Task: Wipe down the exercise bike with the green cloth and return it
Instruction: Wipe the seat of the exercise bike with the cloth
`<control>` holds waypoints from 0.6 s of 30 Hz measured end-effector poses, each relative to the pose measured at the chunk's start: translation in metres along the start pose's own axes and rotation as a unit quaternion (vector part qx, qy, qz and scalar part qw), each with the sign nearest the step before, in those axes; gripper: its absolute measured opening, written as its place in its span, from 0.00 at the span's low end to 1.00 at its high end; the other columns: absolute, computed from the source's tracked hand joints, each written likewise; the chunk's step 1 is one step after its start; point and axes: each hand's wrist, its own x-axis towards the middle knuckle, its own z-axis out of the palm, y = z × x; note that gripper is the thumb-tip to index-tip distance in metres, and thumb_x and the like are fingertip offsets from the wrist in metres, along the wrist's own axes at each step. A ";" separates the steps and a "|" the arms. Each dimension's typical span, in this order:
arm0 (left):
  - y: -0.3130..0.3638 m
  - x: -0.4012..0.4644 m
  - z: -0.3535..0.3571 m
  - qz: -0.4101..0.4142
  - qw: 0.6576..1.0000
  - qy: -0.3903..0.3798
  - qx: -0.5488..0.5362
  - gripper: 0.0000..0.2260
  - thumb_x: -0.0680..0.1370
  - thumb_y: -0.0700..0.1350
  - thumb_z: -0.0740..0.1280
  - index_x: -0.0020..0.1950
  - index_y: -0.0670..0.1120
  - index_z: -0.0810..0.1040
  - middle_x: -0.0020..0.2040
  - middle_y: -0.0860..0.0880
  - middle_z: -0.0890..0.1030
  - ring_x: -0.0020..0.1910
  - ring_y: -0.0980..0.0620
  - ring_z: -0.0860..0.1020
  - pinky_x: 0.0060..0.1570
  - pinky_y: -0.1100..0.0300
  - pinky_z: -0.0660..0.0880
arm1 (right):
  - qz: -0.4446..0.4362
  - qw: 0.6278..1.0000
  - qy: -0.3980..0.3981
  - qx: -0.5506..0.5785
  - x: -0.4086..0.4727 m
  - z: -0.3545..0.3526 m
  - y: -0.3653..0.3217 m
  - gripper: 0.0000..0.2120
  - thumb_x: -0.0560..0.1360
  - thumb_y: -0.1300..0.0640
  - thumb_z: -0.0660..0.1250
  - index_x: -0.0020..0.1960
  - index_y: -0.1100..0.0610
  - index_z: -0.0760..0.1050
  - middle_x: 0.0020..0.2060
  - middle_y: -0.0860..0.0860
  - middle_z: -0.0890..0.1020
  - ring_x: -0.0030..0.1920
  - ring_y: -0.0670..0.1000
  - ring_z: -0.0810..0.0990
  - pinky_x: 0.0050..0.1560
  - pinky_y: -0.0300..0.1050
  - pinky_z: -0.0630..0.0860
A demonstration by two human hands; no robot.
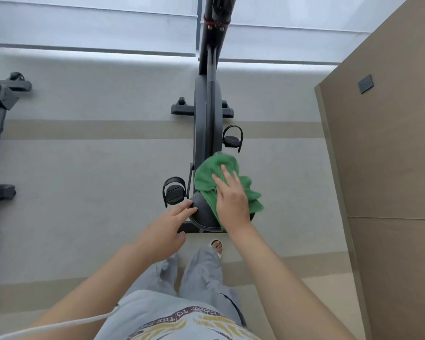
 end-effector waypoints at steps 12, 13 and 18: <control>-0.032 -0.020 -0.013 -0.039 0.987 0.122 -0.096 0.24 0.81 0.39 0.65 0.76 0.54 0.71 0.70 0.56 0.74 0.66 0.55 0.76 0.62 0.56 0.74 | -0.102 0.987 -0.011 -0.125 -0.060 0.038 -0.011 0.25 0.81 0.45 0.64 0.77 0.48 0.73 0.80 0.51 0.69 0.83 0.58 0.61 0.80 0.62 0.56; -0.032 -0.020 -0.016 -0.033 0.988 0.123 -0.086 0.24 0.81 0.39 0.65 0.76 0.53 0.72 0.71 0.55 0.74 0.66 0.54 0.76 0.62 0.59 0.73 | -0.118 0.984 -0.024 -0.128 -0.045 0.041 -0.018 0.23 0.81 0.44 0.65 0.74 0.49 0.77 0.77 0.52 0.73 0.81 0.59 0.65 0.80 0.63 0.58; -0.029 -0.014 -0.037 -0.015 0.992 0.120 -0.043 0.21 0.81 0.40 0.66 0.74 0.52 0.74 0.72 0.58 0.73 0.66 0.56 0.74 0.59 0.65 0.67 | -0.190 0.966 -0.087 -0.151 0.000 0.039 -0.027 0.17 0.76 0.43 0.66 0.55 0.53 0.85 0.57 0.51 0.84 0.63 0.57 0.79 0.77 0.59 0.64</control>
